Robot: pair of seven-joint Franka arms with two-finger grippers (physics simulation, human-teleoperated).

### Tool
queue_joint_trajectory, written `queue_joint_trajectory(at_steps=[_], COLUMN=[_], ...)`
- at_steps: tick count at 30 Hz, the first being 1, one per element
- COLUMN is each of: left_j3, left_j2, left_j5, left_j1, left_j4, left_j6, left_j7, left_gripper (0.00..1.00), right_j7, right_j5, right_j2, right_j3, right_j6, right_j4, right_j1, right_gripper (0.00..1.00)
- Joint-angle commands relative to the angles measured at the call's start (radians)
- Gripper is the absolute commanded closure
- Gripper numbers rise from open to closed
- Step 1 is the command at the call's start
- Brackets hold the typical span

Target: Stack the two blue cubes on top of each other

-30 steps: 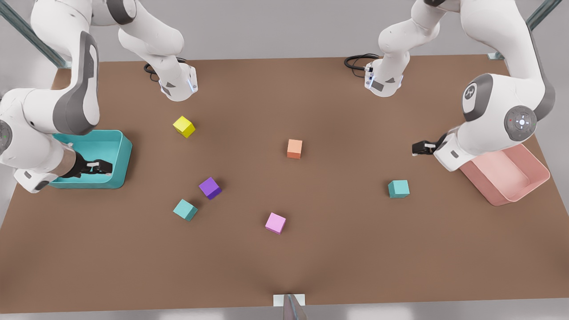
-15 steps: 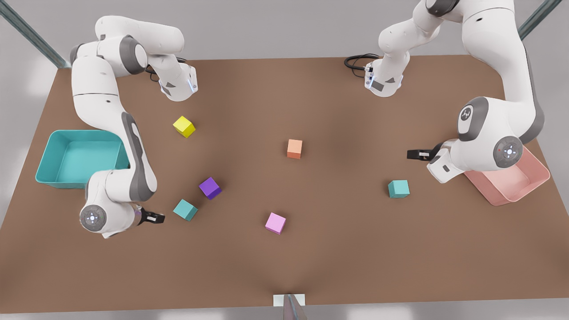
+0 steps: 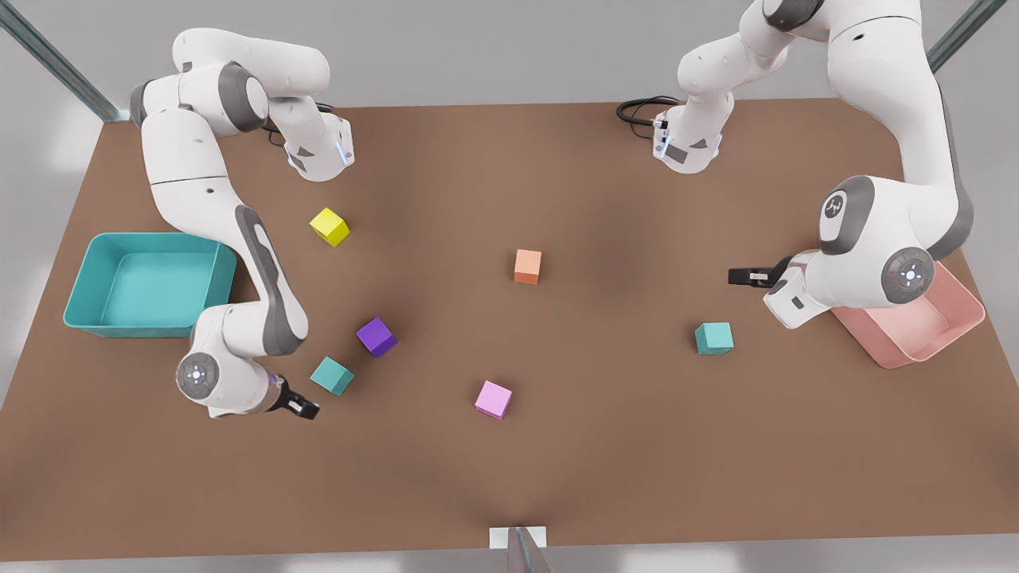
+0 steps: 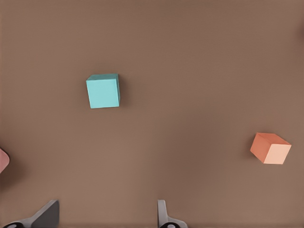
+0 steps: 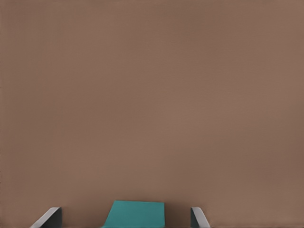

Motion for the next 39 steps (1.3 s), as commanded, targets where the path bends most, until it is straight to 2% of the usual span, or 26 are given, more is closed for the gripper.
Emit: queue_joint_trajectory(at_steps=[1, 4, 15, 39], left_j3=[-0.001, -0.001, -0.001, 0.001], left_j2=[-0.001, -0.001, 0.0, 0.003], left_j5=[0.0, 0.002, 0.0, 0.0], left_j1=[0.0, 0.001, 0.003, 0.007], left_j4=[0.001, 0.002, 0.001, -0.001], left_j6=[-0.002, -0.002, -0.002, -0.002], left_j7=[-0.007, -0.007, -0.007, -0.008], left_gripper=[0.0, 0.0, 0.0, 0.0], right_j7=[0.19, 0.188, 0.165, 0.095], right_j5=[0.002, 0.002, 0.004, 0.009], right_j2=[-0.004, -0.019, -0.055, -0.004], right_j3=[0.011, 0.04, 0.054, 0.054], right_j6=[0.028, 0.027, -0.019, -0.019], right_j4=[-0.008, -0.042, -0.122, -0.149], right_j1=[0.002, 0.006, 0.006, 0.002], right_gripper=[0.0, 0.0, 0.0, 0.0])
